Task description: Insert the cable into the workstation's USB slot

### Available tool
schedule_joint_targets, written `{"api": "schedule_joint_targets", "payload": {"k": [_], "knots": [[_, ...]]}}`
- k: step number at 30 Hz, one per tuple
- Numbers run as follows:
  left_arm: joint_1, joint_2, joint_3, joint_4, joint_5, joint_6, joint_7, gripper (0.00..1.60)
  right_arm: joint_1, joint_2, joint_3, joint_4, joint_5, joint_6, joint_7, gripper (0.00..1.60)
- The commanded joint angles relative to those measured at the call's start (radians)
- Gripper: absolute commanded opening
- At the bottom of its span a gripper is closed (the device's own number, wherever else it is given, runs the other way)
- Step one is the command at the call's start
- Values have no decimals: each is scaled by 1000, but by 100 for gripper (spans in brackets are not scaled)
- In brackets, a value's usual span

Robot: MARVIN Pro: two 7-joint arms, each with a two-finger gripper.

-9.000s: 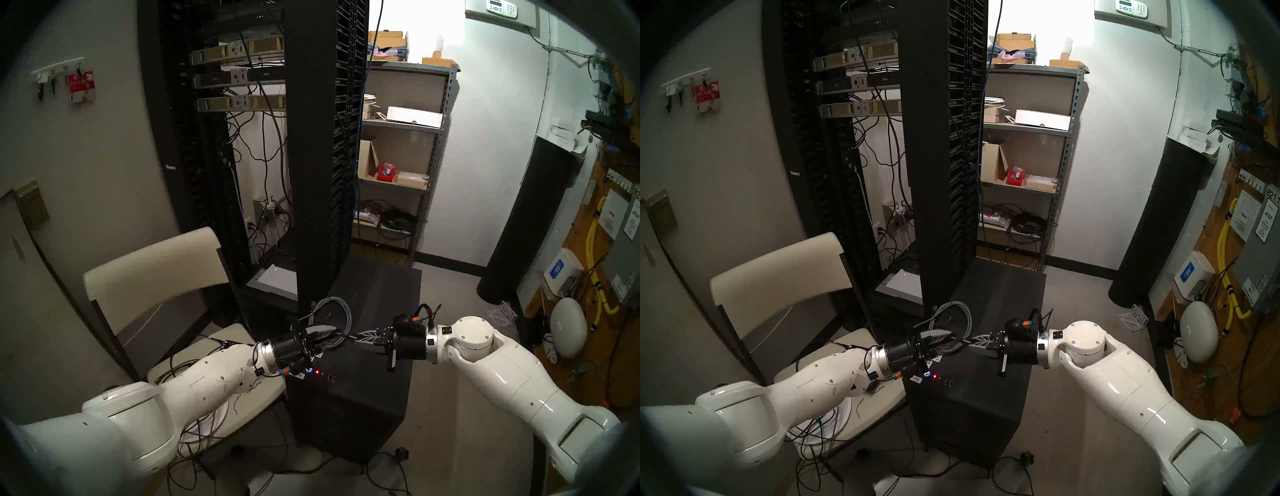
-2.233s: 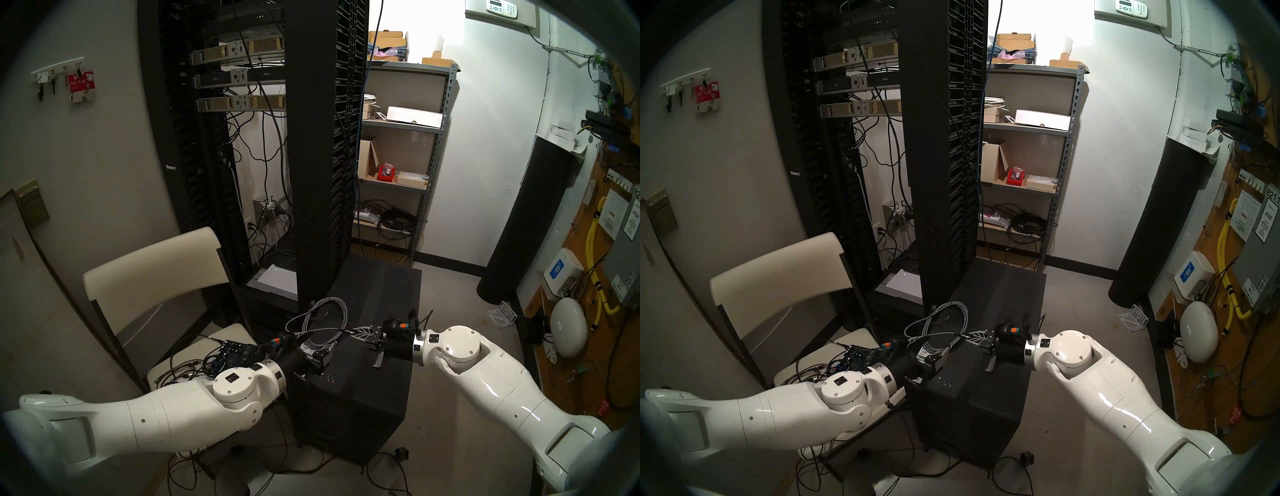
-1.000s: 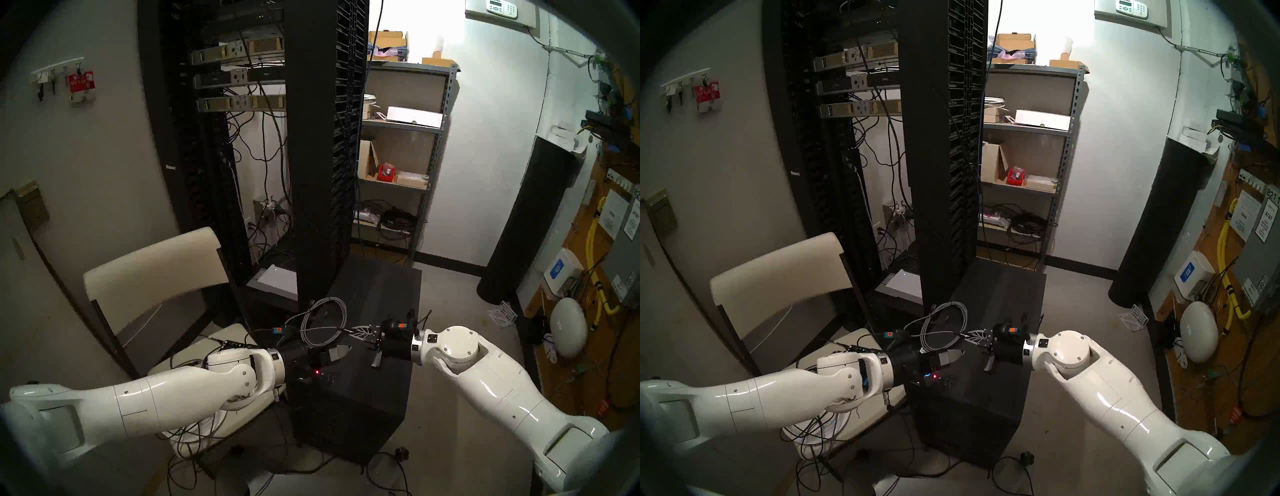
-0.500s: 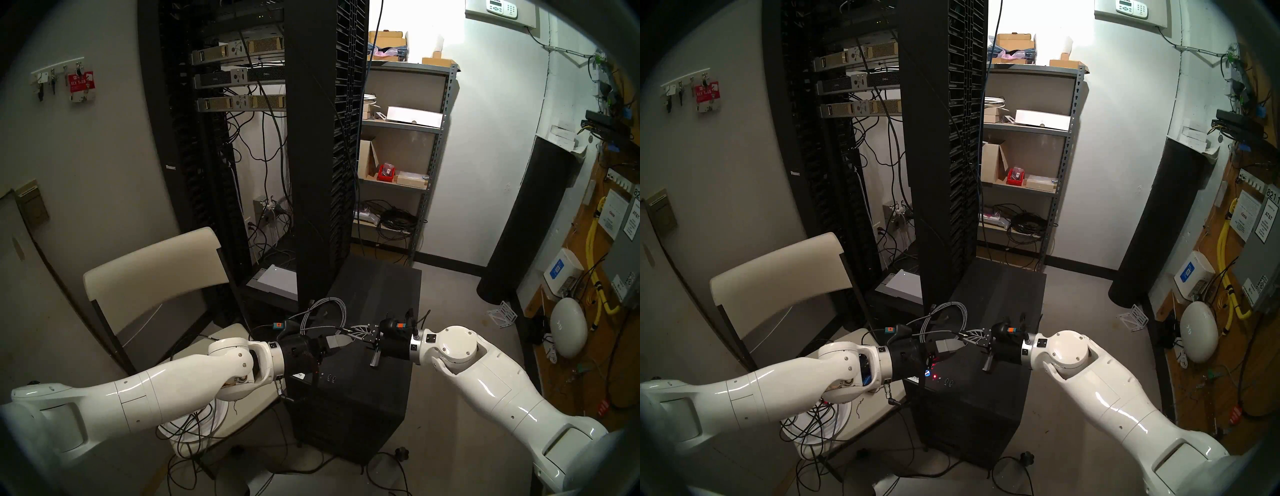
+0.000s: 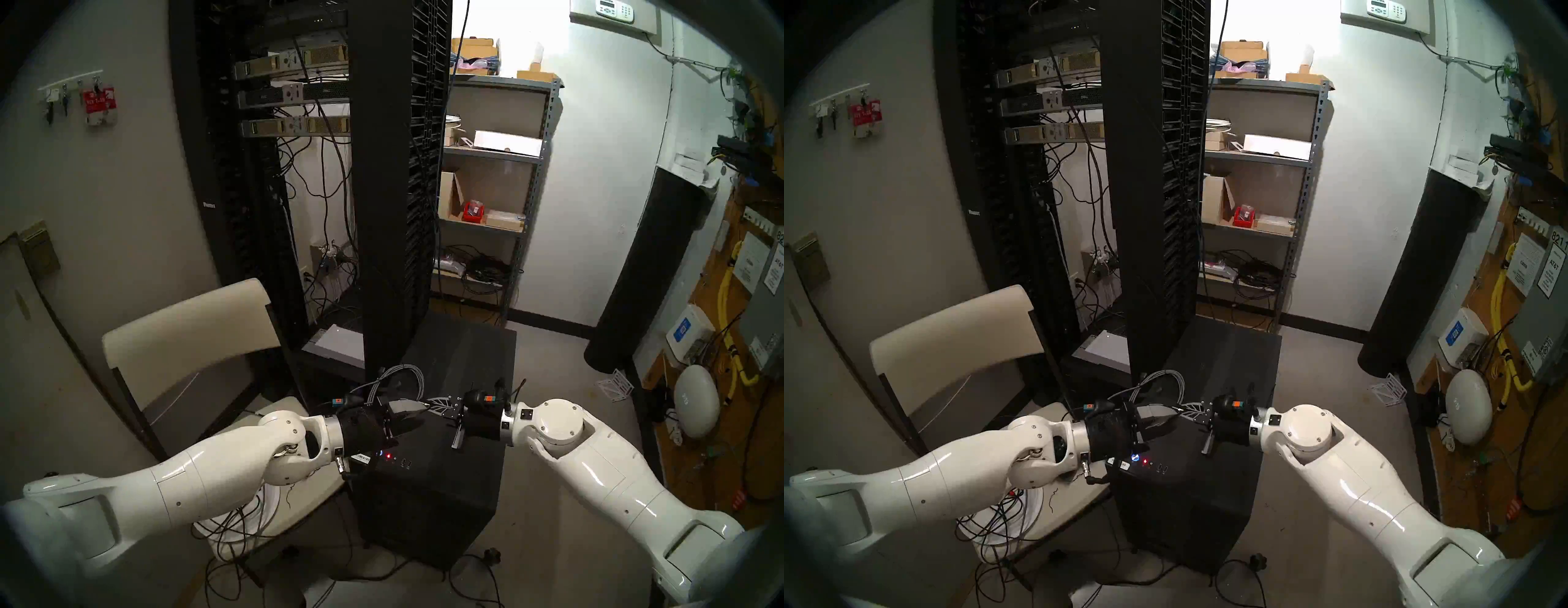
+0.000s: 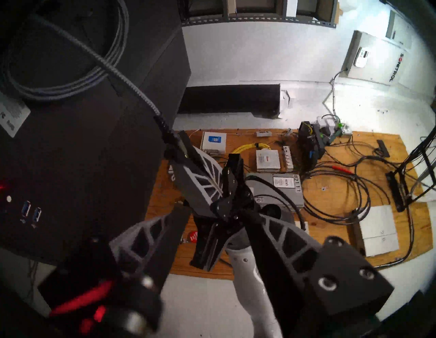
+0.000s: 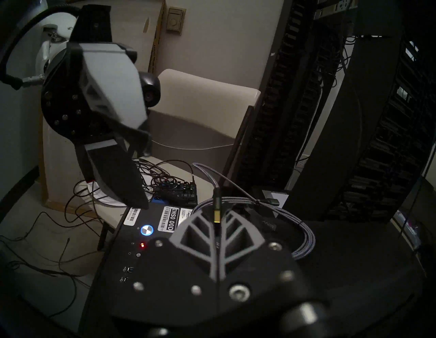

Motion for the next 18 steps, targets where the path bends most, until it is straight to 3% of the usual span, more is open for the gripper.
{"api": "schedule_joint_targets", "payload": {"k": [1,4,12,17,18], "knots": [[-9,-73,-27,62,-151,113,-40,102,16,-3,5,-26,-2,-20,3,0],[-13,-93,-30,101,-210,158,-41,92,14,-1,5,-28,-4,-26,3,0],[-25,-114,-21,198,-343,276,-30,102,8,10,11,-29,-9,-39,1,0],[-47,-120,-5,271,-441,401,-2,114,6,21,19,-30,-14,-54,-3,0],[-51,-122,1,276,-453,394,3,114,7,23,20,-31,-16,-56,-4,0]]}}
